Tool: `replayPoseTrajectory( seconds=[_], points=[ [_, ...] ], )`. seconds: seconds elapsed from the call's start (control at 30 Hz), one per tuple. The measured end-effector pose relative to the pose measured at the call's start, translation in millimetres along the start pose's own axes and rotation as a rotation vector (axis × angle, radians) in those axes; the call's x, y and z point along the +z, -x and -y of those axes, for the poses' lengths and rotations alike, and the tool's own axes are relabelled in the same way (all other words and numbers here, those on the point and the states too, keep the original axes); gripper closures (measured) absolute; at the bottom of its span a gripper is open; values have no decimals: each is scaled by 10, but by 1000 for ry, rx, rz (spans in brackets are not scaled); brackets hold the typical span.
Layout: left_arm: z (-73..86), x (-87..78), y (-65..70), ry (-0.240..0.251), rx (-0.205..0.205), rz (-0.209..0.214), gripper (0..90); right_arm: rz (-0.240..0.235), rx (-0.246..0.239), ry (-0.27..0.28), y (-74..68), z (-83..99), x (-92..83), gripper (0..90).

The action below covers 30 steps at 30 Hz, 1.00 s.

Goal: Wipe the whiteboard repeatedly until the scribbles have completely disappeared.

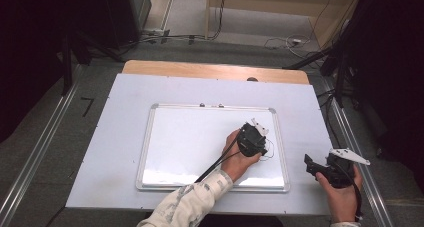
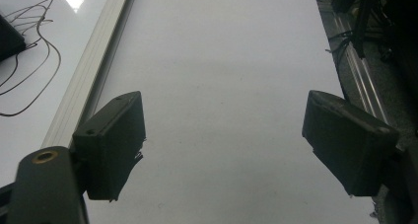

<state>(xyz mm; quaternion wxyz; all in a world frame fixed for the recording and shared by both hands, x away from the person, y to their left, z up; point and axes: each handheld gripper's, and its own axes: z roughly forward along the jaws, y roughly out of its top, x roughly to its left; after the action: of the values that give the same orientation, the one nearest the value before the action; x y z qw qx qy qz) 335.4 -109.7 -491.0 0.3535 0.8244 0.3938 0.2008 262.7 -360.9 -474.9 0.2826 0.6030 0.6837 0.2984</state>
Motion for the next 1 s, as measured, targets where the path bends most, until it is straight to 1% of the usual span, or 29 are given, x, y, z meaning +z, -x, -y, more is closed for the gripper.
replayPoseTrajectory(
  seconds=[0.2, 0.37, 0.6, 0.8, 1.0],
  points=[
    [-3, 1, 37, 0, 0, 8, 411, -1, 0, 0, 0, 0, 1, 154],
    [2, -10, 70, -3, 10, 15, 410, -2, -2, -2, 1, 0, 4, 154],
    [11, -20, 70, -4, 10, 25, 410, -2, -3, -2, 1, 1, 4, 154],
    [14, -27, 53, -7, 13, 23, 410, 1, 0, 0, 13, 7, -2, 154],
    [13, -24, -36, -11, -4, 3, 410, 3, 1, -1, 20, 13, -5, 154]
  ],
)
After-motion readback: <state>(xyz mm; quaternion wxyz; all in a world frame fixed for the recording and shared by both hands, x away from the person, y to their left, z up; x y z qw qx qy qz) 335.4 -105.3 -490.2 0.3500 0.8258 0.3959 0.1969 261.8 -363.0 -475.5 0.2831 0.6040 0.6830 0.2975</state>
